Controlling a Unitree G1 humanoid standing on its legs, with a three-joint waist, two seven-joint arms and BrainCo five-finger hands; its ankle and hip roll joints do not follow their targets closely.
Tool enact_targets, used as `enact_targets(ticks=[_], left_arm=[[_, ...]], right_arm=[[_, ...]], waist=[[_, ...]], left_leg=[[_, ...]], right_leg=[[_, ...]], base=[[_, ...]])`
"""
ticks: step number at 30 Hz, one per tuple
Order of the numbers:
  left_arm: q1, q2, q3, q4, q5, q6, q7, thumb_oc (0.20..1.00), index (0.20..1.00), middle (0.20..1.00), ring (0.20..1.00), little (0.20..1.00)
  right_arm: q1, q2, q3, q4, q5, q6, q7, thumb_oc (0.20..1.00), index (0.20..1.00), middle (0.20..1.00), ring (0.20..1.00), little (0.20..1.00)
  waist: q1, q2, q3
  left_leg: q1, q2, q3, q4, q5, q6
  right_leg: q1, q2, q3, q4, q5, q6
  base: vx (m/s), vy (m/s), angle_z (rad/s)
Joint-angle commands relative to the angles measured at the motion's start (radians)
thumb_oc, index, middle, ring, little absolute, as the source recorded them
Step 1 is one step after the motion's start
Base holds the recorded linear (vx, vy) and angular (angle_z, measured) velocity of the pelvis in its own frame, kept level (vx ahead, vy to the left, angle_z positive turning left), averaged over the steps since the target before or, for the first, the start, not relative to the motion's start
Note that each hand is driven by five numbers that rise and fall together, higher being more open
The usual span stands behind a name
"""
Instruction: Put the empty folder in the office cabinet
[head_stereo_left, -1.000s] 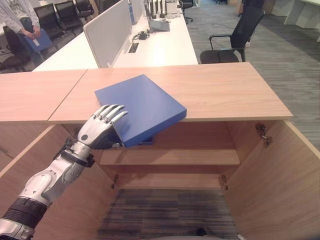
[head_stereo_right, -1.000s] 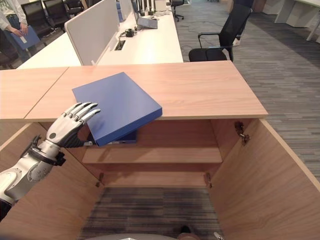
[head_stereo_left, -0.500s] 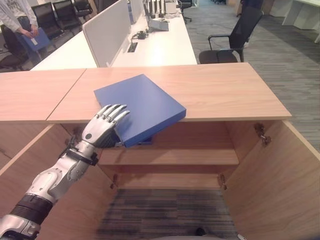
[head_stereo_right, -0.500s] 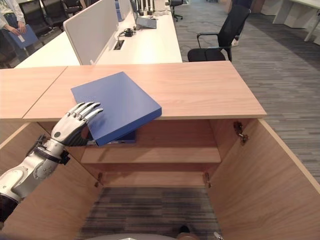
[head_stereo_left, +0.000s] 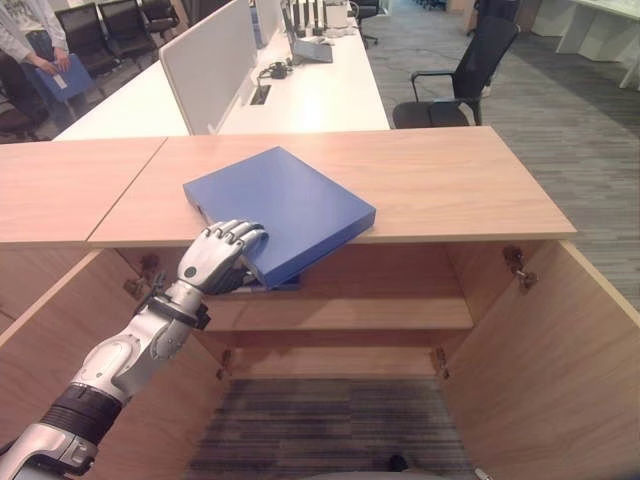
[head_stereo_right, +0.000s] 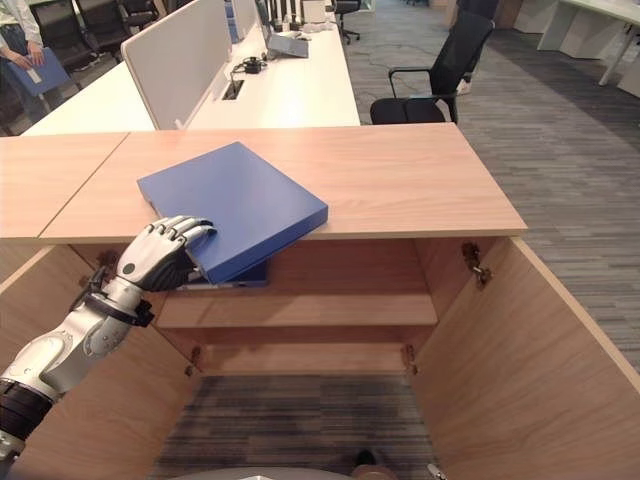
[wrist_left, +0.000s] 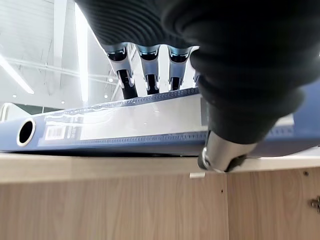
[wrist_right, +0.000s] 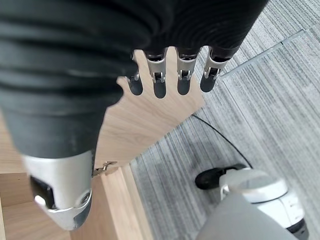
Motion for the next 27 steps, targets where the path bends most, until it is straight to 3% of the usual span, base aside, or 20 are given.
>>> enact_targets(ticks=[1,13,17,27], left_arm=[[-0.105,0.018,-0.014,0.016,-0.004,0.009,0.002,0.200,0.200,0.200,0.200,0.200],[-0.095,0.023,0.011,0.012,-0.015,0.010,0.005,0.200,0.200,0.200,0.200,0.200],[-0.117,0.074,0.017,-0.003,0.001,0.010,0.002,0.200,0.200,0.200,0.200,0.200],[-0.260,0.154,0.181,-0.110,-0.045,0.047,0.103,0.200,0.200,0.200,0.200,0.200]], right_arm=[[-0.054,0.011,-0.017,0.014,0.046,-0.019,-0.006,1.000,1.000,1.000,1.000,1.000],[-0.053,0.013,-0.022,0.016,0.049,-0.019,-0.006,1.000,1.000,1.000,1.000,1.000],[-0.055,0.010,-0.021,0.017,0.046,-0.018,-0.002,1.000,1.000,1.000,1.000,1.000],[-0.060,0.019,-0.001,0.028,0.029,-0.013,0.009,1.000,1.000,1.000,1.000,1.000]], waist=[[-0.030,-0.045,0.012],[-0.029,-0.043,0.011],[-0.030,-0.040,0.007],[-0.023,-0.031,-0.013]], left_leg=[[-0.114,0.022,0.005,0.023,0.129,-0.018],[-0.113,0.022,0.005,0.023,0.129,-0.018],[-0.110,0.021,0.007,0.022,0.129,-0.018],[-0.120,0.015,0.005,0.021,0.140,-0.024]], right_leg=[[0.132,-0.035,0.003,0.070,-0.195,0.052],[0.133,-0.035,0.004,0.071,-0.195,0.052],[0.135,-0.037,0.005,0.070,-0.193,0.053],[0.133,-0.042,-0.002,0.068,-0.187,0.054]], base=[[0.00,0.000,0.00],[0.00,0.000,0.00],[0.00,0.000,0.00],[0.00,-0.001,0.00]])
